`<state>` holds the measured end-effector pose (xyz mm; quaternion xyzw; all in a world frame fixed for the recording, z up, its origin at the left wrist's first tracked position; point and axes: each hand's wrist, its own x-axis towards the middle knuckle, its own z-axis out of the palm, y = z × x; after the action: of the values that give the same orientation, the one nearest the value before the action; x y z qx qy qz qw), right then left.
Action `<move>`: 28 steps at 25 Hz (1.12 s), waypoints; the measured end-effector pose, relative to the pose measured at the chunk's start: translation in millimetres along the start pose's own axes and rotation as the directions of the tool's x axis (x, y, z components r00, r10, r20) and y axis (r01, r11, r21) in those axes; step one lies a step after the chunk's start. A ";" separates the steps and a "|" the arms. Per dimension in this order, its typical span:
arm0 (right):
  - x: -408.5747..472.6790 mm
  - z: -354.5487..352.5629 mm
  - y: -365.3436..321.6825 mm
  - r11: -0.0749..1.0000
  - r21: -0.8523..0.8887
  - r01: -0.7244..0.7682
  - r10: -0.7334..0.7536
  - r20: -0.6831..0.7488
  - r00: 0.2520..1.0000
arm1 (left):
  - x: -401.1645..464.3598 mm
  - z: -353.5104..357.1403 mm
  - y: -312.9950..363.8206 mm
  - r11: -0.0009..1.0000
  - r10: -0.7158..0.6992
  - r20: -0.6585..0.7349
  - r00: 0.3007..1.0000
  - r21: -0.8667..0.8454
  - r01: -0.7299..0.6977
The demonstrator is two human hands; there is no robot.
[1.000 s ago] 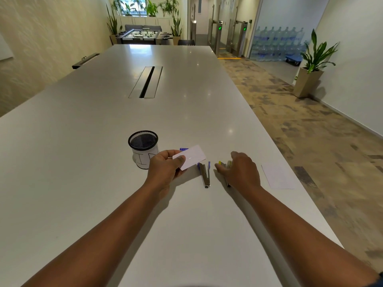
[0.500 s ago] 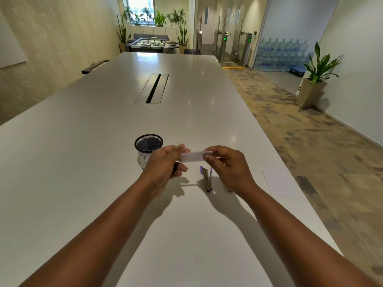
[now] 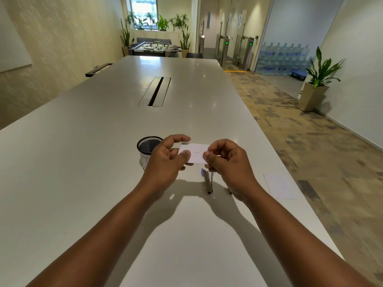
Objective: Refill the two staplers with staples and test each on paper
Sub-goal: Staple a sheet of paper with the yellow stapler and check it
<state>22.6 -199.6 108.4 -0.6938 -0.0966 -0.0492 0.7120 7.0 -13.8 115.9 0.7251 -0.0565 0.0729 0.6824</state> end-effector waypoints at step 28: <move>-13.4 7.3 -4.3 0.859 0.428 -0.281 0.268 0.091 0.959 | -1.3 -2.4 22.2 0.929 -0.206 0.026 0.978 -0.308 0.204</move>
<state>8.1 -193.3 110.0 -0.5236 -0.0152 0.0854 0.8476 1.6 -12.9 137.6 0.6113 0.0111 -0.0061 0.7913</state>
